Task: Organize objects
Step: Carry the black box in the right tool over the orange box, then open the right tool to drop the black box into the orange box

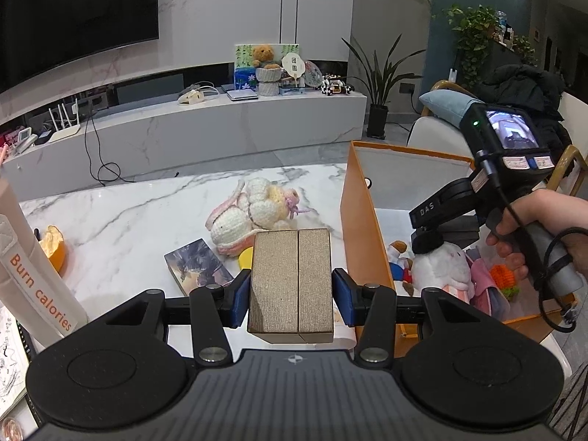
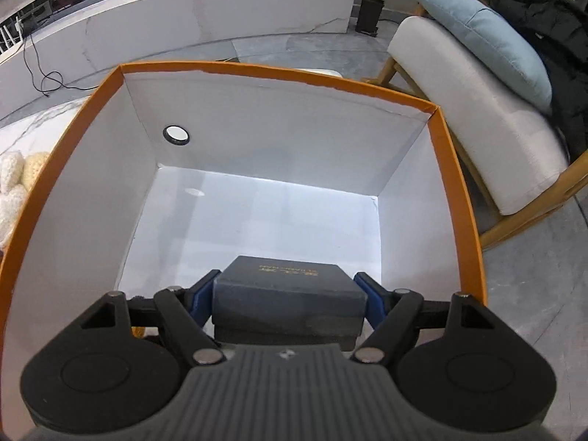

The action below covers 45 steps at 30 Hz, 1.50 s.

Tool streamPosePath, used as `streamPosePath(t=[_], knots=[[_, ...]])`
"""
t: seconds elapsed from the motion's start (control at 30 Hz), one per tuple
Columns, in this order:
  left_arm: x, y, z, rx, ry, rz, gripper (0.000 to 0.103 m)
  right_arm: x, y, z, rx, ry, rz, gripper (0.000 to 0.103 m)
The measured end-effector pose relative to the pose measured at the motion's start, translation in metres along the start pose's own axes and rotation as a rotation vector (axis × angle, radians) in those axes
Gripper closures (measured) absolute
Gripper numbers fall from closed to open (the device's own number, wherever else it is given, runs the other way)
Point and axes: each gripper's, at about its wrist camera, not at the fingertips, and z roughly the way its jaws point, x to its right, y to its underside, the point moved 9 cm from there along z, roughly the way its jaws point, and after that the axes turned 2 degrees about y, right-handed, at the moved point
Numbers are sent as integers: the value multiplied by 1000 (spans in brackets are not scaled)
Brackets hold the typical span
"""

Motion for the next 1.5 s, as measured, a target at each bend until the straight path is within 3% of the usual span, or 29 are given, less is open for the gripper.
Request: streamPosePath(t=[0.2,0.33,0.43,0.6,0.7,0.87,1.07,1.27,1.37,1.5], knots=[[2,0,0,-5,5,4,49,-5,1,4,-8,11,-31,12],[4,1,-1,-5,7,9,49,-2,-6,-17,46,-30,6,2],[5,0,-3,-8,27,9,49,11,-15,-42,114,-53,53,2],[13,-8,0,-12,91,-3,49,38,-13,-68,156,-191,156,1],[29,-21,1,-6,106,23,49,45,-6,-75,149,-246,153,1],[54,-52,19,4,77,80,50,50,1,-82,142,-243,88,1],[96,-89,49,-18,186,124,50,59,13,-91,162,-338,88,1],[120,-88,97,-106,94,220,51,92,18,-99,198,-465,378,1],[124,-82,112,-146,78,237,51,101,18,-103,210,-415,388,1],[125,-79,130,-161,24,282,51,116,21,-114,242,-415,403,1]])
